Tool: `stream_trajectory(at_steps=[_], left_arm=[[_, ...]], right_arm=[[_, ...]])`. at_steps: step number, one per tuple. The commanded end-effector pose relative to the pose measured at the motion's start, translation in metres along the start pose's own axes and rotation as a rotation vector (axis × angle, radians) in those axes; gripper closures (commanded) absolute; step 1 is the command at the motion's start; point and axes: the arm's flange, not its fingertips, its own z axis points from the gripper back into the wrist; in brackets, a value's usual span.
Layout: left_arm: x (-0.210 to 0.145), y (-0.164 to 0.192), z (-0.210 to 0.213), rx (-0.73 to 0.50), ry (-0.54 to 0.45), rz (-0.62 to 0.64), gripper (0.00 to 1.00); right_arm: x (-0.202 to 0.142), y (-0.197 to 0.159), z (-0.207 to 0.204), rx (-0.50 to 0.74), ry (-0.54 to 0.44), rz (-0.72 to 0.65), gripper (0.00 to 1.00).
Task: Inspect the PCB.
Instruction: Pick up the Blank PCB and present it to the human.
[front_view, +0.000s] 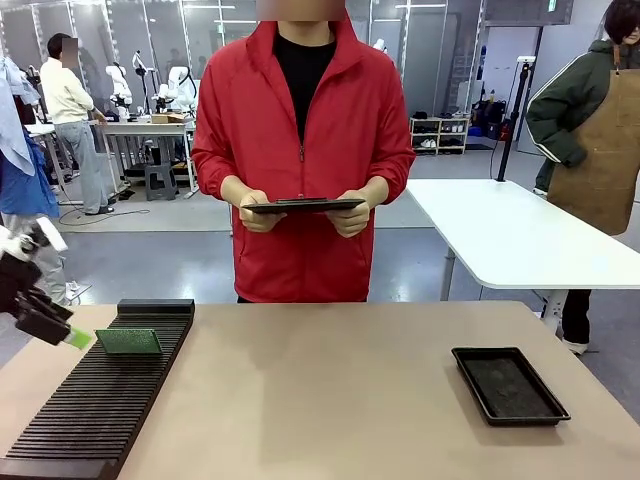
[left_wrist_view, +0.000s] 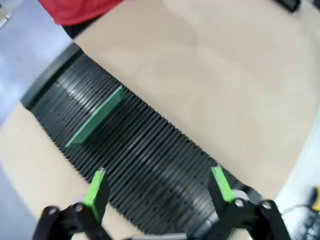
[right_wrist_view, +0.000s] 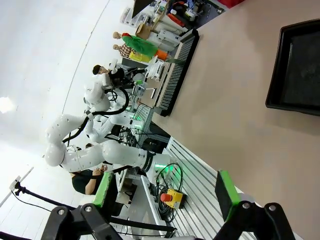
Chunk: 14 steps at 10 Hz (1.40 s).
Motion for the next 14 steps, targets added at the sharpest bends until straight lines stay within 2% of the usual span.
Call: stream_trajectory(at_steps=[1, 3, 4, 5, 8, 9, 11, 14], left_arm=[[0.004, 0.018, -0.016, -0.019, 0.046, -0.049, 0.00], [0.006, 0.019, -0.017, -0.010, 0.029, -0.066, 0.00], [0.003, 0.016, -0.009, -0.053, 0.014, -0.056, 0.00], [0.001, 0.015, -0.024, -0.027, 0.052, -0.070, 0.00], [0.001, 0.018, -0.020, -0.040, 0.034, -0.076, 0.00], [0.003, 0.020, -0.016, 0.063, 0.101, -0.187, 0.00], [0.018, 0.048, -0.020, 0.095, 0.198, -0.384, 0.00], [0.032, 0.078, -0.039, -0.004, 0.307, -0.640, 0.00]], right_arm=[[0.000, 0.002, 0.000, 0.010, -0.003, 0.006, 0.00], [0.000, 0.002, 0.000, 0.010, -0.003, 0.006, 0.00], [0.000, 0.002, 0.000, 0.010, -0.003, 0.006, 0.00], [0.000, 0.002, 0.000, 0.010, -0.003, 0.006, 0.00], [0.000, 0.002, 0.000, 0.010, -0.003, 0.006, 0.00], [0.000, 0.002, 0.000, 0.010, -0.003, 0.006, 0.00], [0.000, 0.002, 0.000, 0.010, -0.003, 0.006, 0.00], [0.000, 0.002, 0.000, 0.010, -0.003, 0.006, 0.00]])
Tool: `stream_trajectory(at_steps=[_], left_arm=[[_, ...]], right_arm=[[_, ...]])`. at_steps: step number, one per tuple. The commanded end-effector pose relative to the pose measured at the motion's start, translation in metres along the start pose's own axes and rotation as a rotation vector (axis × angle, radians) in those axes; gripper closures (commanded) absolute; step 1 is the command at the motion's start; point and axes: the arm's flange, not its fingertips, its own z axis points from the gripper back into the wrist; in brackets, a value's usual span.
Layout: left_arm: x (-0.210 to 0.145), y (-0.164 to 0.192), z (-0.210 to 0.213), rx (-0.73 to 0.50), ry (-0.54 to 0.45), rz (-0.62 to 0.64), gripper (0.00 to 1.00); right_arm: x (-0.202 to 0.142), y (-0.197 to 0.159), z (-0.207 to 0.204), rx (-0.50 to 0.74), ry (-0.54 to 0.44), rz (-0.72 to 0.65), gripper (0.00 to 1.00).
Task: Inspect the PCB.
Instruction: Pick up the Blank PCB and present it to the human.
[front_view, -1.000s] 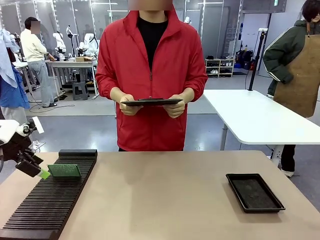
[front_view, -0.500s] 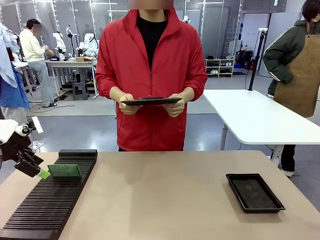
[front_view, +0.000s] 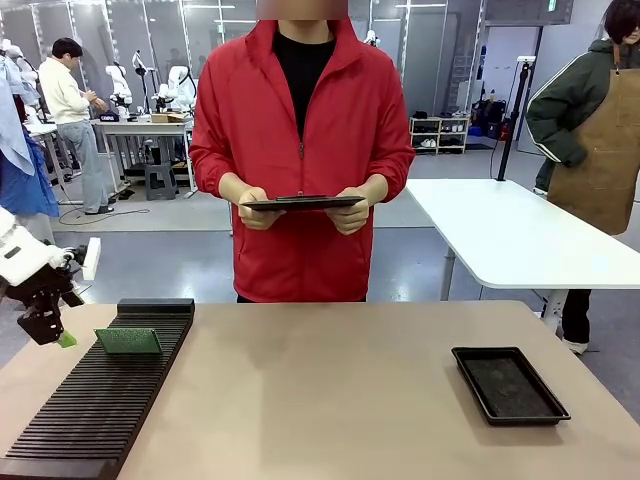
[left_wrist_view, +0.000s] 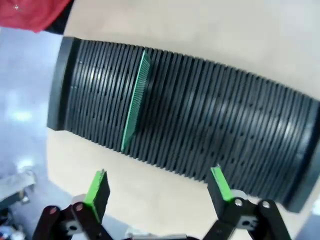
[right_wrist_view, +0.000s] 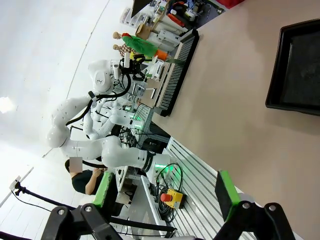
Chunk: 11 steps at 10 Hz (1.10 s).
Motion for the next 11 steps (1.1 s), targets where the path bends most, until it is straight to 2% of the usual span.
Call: stream_trajectory(at_steps=[1, 2, 4, 6, 9, 11], left_arm=[[-0.004, 0.025, -0.015, -0.051, 0.052, -0.137, 0.00], [-0.004, 0.028, -0.022, -0.059, 0.076, -0.180, 0.00], [-0.001, 0.039, -0.040, -0.064, 0.114, -0.179, 0.00], [0.002, 0.050, -0.058, -0.090, 0.087, -0.198, 0.00], [0.007, 0.059, -0.075, -0.125, 0.122, -0.161, 0.00], [0.011, 0.062, -0.083, -0.145, 0.110, -0.159, 0.00]], right_arm=[[0.000, 0.002, 0.000, 0.010, -0.003, 0.006, 0.00], [0.000, 0.002, 0.000, 0.010, -0.003, 0.006, 0.00], [0.000, 0.002, 0.000, 0.010, -0.003, 0.006, 0.00], [0.000, 0.002, 0.000, 0.010, -0.003, 0.006, 0.00], [0.000, 0.002, 0.000, 0.010, -0.003, 0.006, 0.00], [0.000, 0.002, 0.000, 0.010, -0.003, 0.006, 0.00]])
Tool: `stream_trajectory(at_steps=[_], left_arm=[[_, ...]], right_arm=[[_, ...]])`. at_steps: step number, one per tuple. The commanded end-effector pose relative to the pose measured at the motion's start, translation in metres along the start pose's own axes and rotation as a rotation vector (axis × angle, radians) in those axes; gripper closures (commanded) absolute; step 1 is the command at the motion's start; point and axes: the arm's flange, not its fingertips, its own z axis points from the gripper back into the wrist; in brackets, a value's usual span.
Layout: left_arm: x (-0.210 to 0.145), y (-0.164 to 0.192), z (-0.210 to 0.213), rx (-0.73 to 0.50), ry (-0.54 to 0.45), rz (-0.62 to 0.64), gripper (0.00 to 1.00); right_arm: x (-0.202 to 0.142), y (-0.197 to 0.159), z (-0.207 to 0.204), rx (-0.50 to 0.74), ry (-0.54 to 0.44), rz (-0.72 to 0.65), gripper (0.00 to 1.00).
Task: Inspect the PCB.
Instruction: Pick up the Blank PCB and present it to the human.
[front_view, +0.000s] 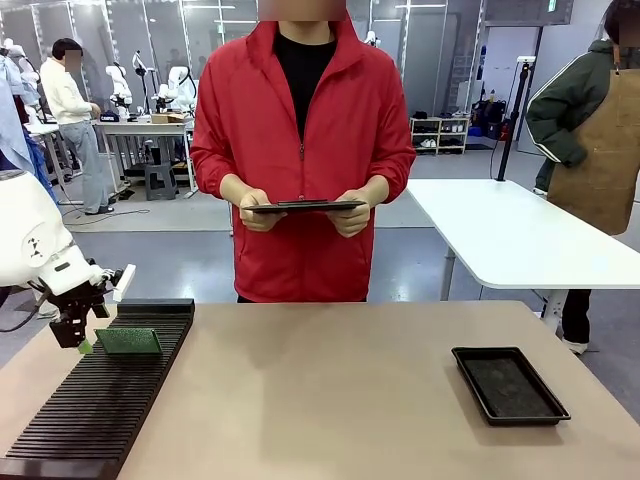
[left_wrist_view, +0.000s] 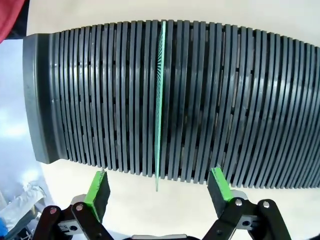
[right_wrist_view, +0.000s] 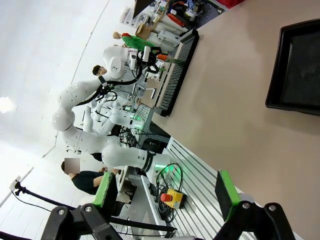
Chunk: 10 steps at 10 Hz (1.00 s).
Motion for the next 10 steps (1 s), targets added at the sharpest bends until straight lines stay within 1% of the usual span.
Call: stream_trajectory(at_steps=[1, 2, 4, 5, 6, 7, 8, 9, 10], left_arm=[[0.004, 0.008, -0.003, -0.034, 0.002, 0.008, 0.00], [0.004, 0.008, -0.006, -0.042, -0.001, -0.002, 0.00], [0.006, 0.009, -0.011, -0.040, 0.000, -0.003, 0.10], [0.007, 0.009, -0.014, -0.046, 0.002, -0.004, 0.45], [0.008, 0.009, -0.015, -0.044, 0.009, -0.011, 0.69], [0.008, 0.009, -0.015, -0.043, 0.006, -0.011, 1.00], [0.009, 0.008, -0.014, -0.044, 0.009, -0.020, 1.00], [0.009, 0.007, -0.014, -0.045, 0.012, -0.023, 0.78], [0.010, 0.006, -0.015, -0.051, 0.017, -0.029, 0.89]], right_arm=[[0.000, 0.002, 0.000, 0.010, -0.003, 0.006, 0.00], [0.000, 0.002, 0.000, 0.010, -0.003, 0.006, 0.00], [0.000, 0.002, 0.000, 0.010, -0.003, 0.006, 0.00], [0.000, 0.002, 0.000, 0.010, -0.003, 0.006, 0.00], [0.000, 0.002, 0.000, 0.010, -0.003, 0.006, 0.00], [0.000, 0.002, 0.000, 0.010, -0.003, 0.006, 0.00], [0.000, 0.002, 0.000, 0.010, -0.003, 0.006, 0.00], [0.000, 0.002, 0.000, 0.010, -0.003, 0.006, 0.00], [0.000, 0.002, 0.000, 0.010, -0.003, 0.006, 0.00]])
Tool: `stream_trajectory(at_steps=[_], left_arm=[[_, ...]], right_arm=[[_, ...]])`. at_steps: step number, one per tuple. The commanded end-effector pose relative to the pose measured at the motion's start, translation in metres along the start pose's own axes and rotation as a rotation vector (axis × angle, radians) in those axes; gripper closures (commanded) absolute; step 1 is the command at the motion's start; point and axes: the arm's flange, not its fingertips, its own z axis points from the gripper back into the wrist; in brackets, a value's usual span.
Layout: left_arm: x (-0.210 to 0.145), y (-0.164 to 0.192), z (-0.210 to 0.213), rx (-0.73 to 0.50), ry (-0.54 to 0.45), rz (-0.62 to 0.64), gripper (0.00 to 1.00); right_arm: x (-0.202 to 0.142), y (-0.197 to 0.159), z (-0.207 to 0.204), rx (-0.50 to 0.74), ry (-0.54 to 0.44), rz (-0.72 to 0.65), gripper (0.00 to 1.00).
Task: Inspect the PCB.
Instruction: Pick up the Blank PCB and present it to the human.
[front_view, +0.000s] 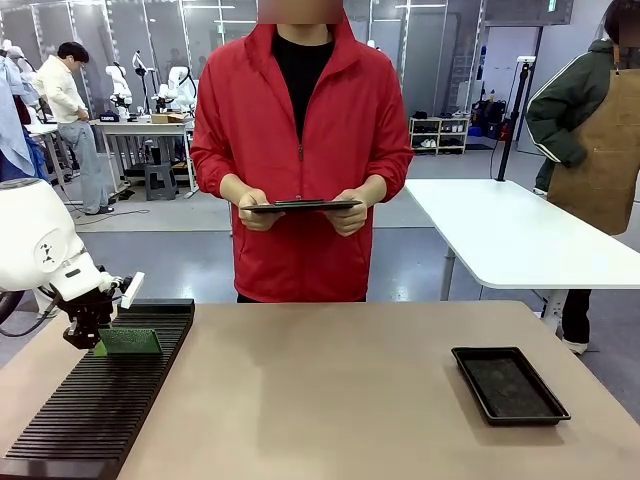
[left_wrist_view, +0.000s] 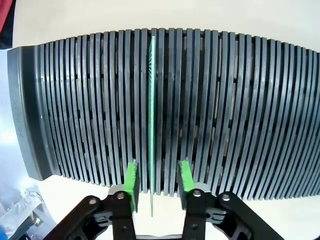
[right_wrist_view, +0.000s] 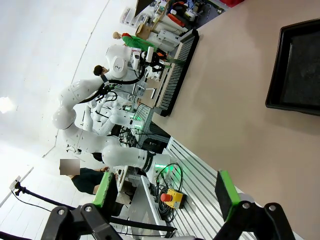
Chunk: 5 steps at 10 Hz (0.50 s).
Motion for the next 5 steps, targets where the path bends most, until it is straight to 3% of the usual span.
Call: stream_trajectory(at_steps=[1, 5], left_arm=[[-0.0004, 0.0056, 0.0005, -0.021, 0.021, -0.011, 1.00], [0.0026, 0.0037, 0.0056, -0.027, 0.022, -0.027, 1.00]], right_arm=[[0.0003, 0.0015, 0.0004, 0.010, -0.003, 0.006, 0.00], [0.0003, 0.0015, 0.0004, 0.010, -0.003, 0.006, 0.00]])
